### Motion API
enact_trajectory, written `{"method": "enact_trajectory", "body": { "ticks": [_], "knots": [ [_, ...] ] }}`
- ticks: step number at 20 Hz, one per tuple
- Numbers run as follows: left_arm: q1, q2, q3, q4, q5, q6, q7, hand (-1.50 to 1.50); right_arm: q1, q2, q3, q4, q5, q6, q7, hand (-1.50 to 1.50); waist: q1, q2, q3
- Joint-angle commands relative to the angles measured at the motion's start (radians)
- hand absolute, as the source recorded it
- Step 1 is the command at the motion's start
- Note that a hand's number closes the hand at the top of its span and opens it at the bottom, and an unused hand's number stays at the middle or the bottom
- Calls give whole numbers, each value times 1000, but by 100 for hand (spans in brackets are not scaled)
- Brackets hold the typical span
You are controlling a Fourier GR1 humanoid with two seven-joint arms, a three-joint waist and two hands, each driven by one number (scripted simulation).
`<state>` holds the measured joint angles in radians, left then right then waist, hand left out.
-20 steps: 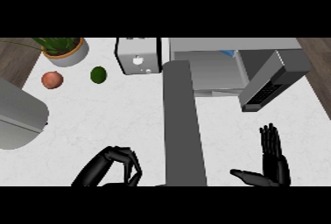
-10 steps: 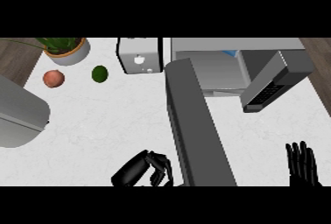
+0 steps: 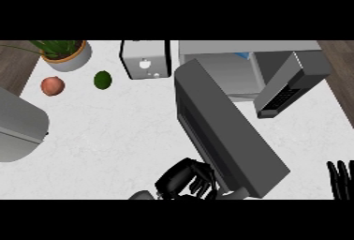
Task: Pick up the milk, place it into the microwave and close the microwave
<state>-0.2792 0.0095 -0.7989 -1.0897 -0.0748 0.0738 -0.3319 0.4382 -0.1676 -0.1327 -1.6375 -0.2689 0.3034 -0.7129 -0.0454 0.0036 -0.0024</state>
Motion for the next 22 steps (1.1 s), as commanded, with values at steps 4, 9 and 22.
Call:
{"method": "enact_trajectory", "body": {
  "ticks": [4,9,22],
  "knots": [
    [-207,-9,-183,76,182,201,56,150,63,-7,52,-145,-6,30,66,-150,-62,9,-2],
    [-280,-9,-213,93,272,275,97,150,26,-47,55,-222,-25,41,134,-150,-110,19,-4],
    [-388,-9,-98,75,504,460,-101,-150,-10,-82,37,-288,-90,73,161,-150,-213,50,-7]
  ]
}}
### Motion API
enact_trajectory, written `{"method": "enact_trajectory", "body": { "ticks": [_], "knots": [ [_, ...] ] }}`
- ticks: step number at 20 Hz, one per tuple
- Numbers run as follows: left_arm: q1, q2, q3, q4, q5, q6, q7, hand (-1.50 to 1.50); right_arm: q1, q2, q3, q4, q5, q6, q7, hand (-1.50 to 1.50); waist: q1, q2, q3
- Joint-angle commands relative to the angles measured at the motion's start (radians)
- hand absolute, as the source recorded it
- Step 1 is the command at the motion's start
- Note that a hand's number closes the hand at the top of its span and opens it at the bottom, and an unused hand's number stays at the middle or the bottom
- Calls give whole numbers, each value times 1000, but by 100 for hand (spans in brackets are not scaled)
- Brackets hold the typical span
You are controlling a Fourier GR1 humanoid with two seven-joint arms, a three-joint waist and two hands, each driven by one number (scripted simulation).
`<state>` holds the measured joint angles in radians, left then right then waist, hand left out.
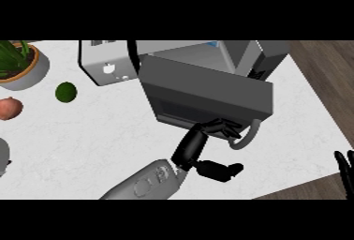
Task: Pick up the milk, place it into the microwave and close the microwave
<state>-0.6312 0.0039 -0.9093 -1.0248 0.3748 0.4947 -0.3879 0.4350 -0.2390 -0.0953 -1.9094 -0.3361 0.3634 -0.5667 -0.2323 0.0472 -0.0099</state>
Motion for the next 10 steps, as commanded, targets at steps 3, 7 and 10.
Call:
{"method": "enact_trajectory", "body": {
  "ticks": [3,7,10],
  "knots": [
    [-98,-4,34,27,89,61,-46,-150,-25,-24,-12,-22,-48,22,27,-150,-53,13,3],
    [-142,-4,45,61,135,82,-64,-150,-40,-48,-19,-50,-77,40,46,-150,-76,18,2],
    [-178,-4,52,81,167,89,-75,-150,-59,-62,-16,-47,-99,54,63,-150,-90,28,4]
  ]
}}
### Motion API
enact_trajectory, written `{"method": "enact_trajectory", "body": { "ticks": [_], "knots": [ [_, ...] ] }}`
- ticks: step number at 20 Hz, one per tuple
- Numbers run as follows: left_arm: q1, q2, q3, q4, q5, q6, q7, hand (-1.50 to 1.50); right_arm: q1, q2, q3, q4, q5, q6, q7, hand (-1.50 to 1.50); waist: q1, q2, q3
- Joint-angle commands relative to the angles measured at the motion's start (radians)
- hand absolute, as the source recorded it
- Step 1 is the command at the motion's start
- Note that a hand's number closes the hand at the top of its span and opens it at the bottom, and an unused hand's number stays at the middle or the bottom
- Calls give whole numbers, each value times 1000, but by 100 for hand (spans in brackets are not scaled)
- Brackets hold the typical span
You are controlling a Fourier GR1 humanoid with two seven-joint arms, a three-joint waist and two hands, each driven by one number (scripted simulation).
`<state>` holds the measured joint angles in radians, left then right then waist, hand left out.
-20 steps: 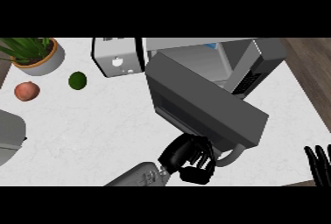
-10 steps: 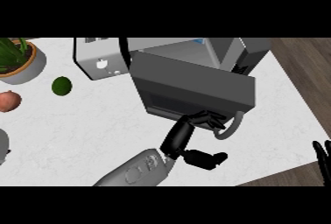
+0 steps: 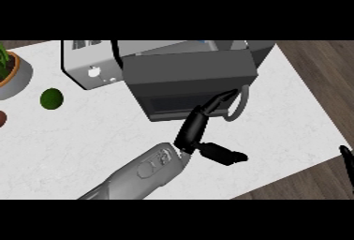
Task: Pick up the milk, place it into the microwave and close the microwave
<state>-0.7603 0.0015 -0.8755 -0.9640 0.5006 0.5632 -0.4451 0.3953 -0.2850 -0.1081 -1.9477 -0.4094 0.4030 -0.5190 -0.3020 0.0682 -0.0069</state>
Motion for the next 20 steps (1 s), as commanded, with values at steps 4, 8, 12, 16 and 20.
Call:
{"method": "enact_trajectory", "body": {
  "ticks": [4,8,12,16,20],
  "knots": [
    [-83,-1,19,60,76,33,-33,-150,-28,-34,-3,-20,-60,37,31,-150,-43,11,2],
    [-117,-1,29,93,109,43,-55,-150,-54,-45,-6,-28,-84,44,40,-150,-55,20,2],
    [-152,-1,31,124,141,46,-64,-150,-60,-67,-6,-36,-108,67,52,-150,-80,23,3],
    [-189,-1,35,146,173,56,-72,-150,-84,-91,-24,-35,-127,63,77,-150,-86,25,3],
    [-196,-1,28,166,192,66,-99,-150,-97,-96,-22,-43,-149,64,90,-150,-96,30,3]
  ]
}}
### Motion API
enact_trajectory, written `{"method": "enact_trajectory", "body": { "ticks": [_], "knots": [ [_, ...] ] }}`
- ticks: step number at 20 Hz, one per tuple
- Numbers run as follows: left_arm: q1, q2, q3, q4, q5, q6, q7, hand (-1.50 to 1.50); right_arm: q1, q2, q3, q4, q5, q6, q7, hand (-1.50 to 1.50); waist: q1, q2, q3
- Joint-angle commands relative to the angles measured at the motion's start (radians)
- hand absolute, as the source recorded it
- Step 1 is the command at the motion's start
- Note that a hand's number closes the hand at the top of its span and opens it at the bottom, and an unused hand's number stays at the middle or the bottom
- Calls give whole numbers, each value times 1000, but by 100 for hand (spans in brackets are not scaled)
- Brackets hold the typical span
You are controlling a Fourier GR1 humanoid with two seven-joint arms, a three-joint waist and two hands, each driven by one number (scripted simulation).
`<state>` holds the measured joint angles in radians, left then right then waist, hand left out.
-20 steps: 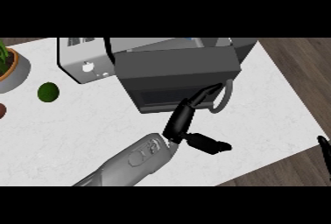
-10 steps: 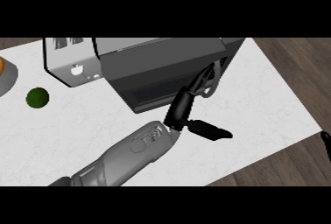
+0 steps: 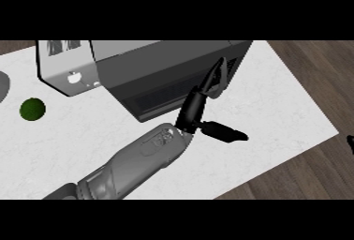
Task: Pick up the milk, place it into the microwave and close the microwave
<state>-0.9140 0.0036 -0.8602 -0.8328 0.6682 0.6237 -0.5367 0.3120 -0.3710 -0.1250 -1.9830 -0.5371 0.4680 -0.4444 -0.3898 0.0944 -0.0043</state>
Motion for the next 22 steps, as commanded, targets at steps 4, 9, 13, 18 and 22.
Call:
{"method": "enact_trajectory", "body": {
  "ticks": [4,9,13,18,22],
  "knots": [
    [-48,-3,9,38,58,6,-20,-150,-22,-25,-21,-1,-35,-1,25,-150,-25,7,1],
    [-49,-3,-4,60,77,11,-54,-150,-34,-42,-30,-4,-58,0,43,-150,-18,6,1],
    [-59,-3,-14,73,95,18,-71,-150,-37,-56,-43,2,-82,6,53,-150,-32,5,2],
    [-63,-4,-21,76,128,24,-89,-150,-49,-73,-39,-1,-96,15,71,-150,-34,8,2],
    [-61,-4,-43,78,144,26,-109,-150,-62,-86,-51,7,-111,12,82,-150,-39,10,3]
  ]
}}
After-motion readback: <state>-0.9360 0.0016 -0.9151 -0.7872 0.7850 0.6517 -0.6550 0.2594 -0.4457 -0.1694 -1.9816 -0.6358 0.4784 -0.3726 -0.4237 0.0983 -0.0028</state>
